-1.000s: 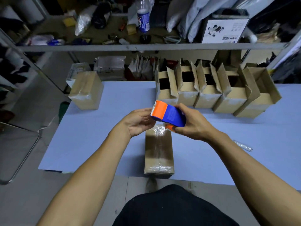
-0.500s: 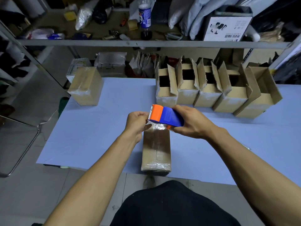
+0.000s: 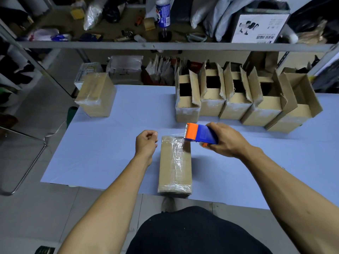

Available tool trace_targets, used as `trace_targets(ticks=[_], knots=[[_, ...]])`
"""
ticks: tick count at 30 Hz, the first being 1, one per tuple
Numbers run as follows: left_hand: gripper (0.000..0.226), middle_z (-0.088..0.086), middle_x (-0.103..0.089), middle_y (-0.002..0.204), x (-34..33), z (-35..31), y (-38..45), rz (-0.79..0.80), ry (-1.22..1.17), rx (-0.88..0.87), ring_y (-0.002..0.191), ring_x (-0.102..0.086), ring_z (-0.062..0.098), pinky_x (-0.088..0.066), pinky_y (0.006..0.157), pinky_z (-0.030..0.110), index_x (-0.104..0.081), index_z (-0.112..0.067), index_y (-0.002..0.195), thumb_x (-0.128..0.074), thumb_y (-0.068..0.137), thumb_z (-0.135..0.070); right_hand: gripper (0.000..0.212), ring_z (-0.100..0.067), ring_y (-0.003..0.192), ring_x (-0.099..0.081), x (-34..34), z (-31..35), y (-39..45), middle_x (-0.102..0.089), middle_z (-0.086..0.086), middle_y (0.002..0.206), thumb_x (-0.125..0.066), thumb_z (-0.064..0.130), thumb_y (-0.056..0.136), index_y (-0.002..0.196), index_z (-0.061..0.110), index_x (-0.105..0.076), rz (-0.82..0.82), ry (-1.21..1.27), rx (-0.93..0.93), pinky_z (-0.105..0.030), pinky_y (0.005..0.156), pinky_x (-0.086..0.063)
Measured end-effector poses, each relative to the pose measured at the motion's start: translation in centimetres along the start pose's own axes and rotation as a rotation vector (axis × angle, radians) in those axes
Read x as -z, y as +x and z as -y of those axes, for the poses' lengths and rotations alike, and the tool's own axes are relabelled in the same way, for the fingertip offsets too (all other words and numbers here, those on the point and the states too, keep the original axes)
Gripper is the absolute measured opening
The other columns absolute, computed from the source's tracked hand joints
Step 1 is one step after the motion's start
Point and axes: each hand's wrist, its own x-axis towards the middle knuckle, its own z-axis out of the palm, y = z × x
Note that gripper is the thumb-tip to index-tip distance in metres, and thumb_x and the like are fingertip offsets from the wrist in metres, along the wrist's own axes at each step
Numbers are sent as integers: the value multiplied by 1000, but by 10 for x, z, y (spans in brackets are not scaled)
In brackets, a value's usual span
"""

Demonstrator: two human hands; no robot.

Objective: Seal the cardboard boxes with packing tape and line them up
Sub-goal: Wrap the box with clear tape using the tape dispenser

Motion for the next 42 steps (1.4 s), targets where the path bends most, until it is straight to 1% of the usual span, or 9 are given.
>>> trace_targets(ticks=[12,18,20,22,25,28,31,35,42], knots=[[22,-1,-59,80,-26,32,7,-130,93,-62,73,-56,20,-48,69,34,-55,-26,79,-59,95,-11,41,-19,79,-51,-15,-11,2,-57,1,91,-70,50,81,109,29,-48,44,69,-76,-31,63,-40],[23,7,-58,98,-28,37,16,-87,66,158,79,-60,26,-54,72,40,-59,-27,96,-62,90,-5,42,-19,80,-51,-17,-14,3,-59,-1,93,-70,48,81,110,27,-49,56,108,-65,-32,68,-44],[23,8,-55,113,-26,26,10,-207,211,59,94,-59,25,-47,76,30,-58,-18,113,-58,94,-5,43,-20,80,-52,-18,-13,2,-59,-1,94,-70,48,81,112,26,-49,51,100,-73,-33,68,-45],[24,8,-50,128,-25,15,-5,-262,384,-216,114,-54,23,-41,90,25,-57,-9,120,-52,97,-5,44,-21,79,-53,-19,-11,1,-59,-1,93,-69,49,82,112,25,-49,52,74,-78,-34,68,-47],[38,11,-52,139,-35,16,-31,45,725,-695,135,-43,29,-31,114,37,-57,-3,129,-48,96,-20,44,-23,78,-55,-17,-9,3,-56,-1,95,-69,50,83,109,22,-47,50,9,-84,-36,67,-49],[90,6,-2,165,-48,30,-42,355,1151,-662,153,5,22,7,122,39,-12,-7,156,-21,89,-66,44,-25,78,-55,-14,-7,7,-54,-1,97,-68,50,83,106,19,-46,53,-81,-64,-35,65,-47],[99,-1,36,153,-49,37,-42,393,1313,-612,145,32,16,19,119,41,27,-17,146,-18,82,-79,42,-26,77,-54,-14,-8,9,-57,-2,96,-65,49,86,105,19,-43,79,-72,-19,-35,64,-45],[97,1,29,159,-46,33,-42,375,1320,-608,144,31,13,17,120,40,20,-16,152,-35,90,-66,43,-21,80,-53,-10,-20,4,-58,0,100,-65,49,87,113,22,-45,110,60,52,-34,70,-48],[98,0,26,161,-43,28,-43,378,1342,-598,142,33,10,18,119,37,13,-15,155,-21,79,-66,41,-15,80,-50,-13,-37,-10,-54,9,97,-66,54,85,113,32,-45,138,146,-14,-25,66,-36]])
